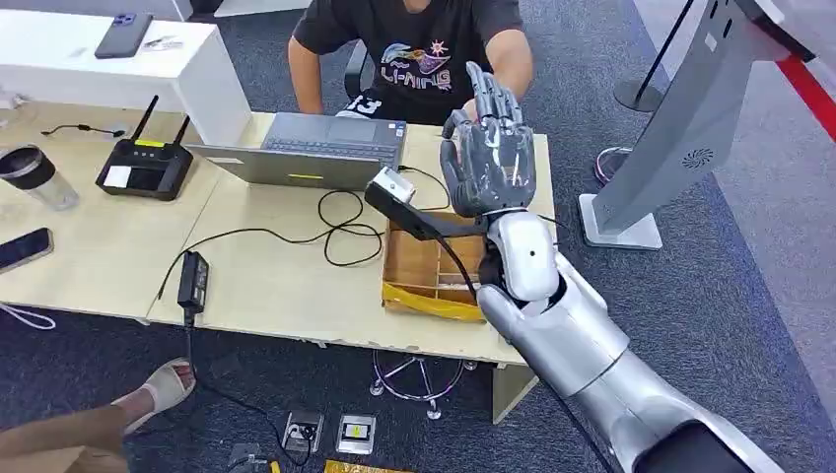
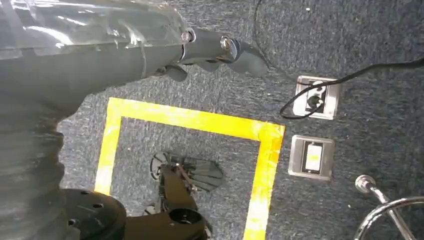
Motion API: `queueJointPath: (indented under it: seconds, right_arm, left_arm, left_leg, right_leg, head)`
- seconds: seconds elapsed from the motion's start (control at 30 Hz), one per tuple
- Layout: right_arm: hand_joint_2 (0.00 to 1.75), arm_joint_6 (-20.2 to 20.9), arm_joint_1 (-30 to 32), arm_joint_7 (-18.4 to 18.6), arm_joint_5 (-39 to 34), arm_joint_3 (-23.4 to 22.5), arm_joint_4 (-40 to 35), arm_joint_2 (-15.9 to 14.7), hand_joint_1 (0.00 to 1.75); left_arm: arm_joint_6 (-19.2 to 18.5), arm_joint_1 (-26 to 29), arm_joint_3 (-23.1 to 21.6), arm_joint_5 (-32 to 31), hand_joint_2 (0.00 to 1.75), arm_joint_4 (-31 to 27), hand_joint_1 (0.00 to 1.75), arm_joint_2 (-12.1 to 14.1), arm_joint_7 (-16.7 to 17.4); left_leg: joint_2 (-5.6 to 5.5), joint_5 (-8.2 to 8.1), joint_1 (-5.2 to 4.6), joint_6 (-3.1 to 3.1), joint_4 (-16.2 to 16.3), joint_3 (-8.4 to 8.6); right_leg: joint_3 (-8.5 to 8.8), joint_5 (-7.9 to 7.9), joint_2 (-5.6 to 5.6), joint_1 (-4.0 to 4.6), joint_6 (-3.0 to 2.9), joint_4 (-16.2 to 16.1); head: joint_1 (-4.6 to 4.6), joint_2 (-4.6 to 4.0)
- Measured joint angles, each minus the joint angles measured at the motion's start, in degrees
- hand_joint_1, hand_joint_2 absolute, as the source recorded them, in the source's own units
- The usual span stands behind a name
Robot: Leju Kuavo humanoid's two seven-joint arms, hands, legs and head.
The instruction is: Pass the card to the sensor for recognition and then transmit it.
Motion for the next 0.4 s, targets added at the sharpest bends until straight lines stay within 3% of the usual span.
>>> queueJointPath:
  seconds: [0.27,0.3,0.33,0.4]
  right_arm:
    - [1.75,-1.4,-0.9,-1.2,-0.3,0.7,14.5,5.4,1.75]
    - [1.75,-1.4,-1.2,-1.3,-0.1,0.8,15.9,6.0,0.51]
    - [1.75,-1.3,-1.3,-1.3,-0.1,0.8,17.2,6.6,0.00]
    - [1.75,-1.4,-1.4,-1.5,0.1,0.9,19.2,7.8,0.00]
  left_arm:
    - [1.6,0.0,0.2,3.7,1.75,0.0,0.00,0.0,1.0]
    - [1.9,0.0,0.2,3.9,1.75,0.0,0.00,0.0,1.3]
    - [2.2,0.0,0.2,4.3,1.75,0.0,0.00,0.0,1.4]
    - [2.6,0.0,0.3,4.8,1.75,0.0,0.00,0.0,1.4]
  left_leg:
    - [0.00,-0.01,0.00,0.00,0.0,-0.04]
    - [0.00,-0.01,0.00,0.00,0.0,-0.04]
    - [0.00,-0.01,0.00,0.00,0.0,-0.04]
    - [0.00,-0.01,0.00,0.00,0.0,-0.02]
  right_leg:
    - [-0.05,-0.01,0.02,0.00,0.00,0.0]
    - [-0.05,-0.01,0.03,0.00,0.00,0.0]
    - [-0.05,-0.01,0.03,0.00,0.00,0.0]
    - [-0.05,0.00,0.04,0.00,0.00,0.0]
  head:
    - [0.02,0.00]
    - [0.02,0.00]
    - [0.00,0.00]
    - [0.00,0.00]
